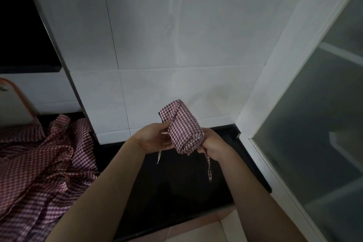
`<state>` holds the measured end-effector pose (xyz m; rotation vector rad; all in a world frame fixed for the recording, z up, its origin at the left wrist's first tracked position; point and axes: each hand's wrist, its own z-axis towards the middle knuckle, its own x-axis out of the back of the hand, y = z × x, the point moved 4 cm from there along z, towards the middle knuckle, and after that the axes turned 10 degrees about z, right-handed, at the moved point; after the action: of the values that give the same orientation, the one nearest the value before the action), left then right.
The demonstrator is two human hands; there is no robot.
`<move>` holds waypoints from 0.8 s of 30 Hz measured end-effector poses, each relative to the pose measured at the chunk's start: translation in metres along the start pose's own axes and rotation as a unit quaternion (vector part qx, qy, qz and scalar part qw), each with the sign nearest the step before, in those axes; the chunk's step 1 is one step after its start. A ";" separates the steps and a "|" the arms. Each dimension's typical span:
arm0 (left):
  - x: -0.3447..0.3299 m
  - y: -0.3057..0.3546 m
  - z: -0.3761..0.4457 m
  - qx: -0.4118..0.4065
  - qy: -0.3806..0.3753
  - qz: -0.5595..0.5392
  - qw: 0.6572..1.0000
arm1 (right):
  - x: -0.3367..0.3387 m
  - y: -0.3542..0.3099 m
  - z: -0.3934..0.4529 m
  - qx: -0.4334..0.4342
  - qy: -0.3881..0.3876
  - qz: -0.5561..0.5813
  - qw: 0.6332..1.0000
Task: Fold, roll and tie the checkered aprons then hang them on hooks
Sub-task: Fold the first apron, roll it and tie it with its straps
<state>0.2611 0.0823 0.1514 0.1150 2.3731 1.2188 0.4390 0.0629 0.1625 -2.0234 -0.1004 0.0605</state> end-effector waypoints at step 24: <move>0.005 0.003 -0.007 -0.051 -0.089 0.067 0.992 | 0.011 -0.038 0.026 0.151 -0.045 -0.014 0.987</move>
<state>0.2531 0.0806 0.1555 0.3405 2.1738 1.3305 0.4462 0.1037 0.1853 -1.7166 -0.1665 0.1401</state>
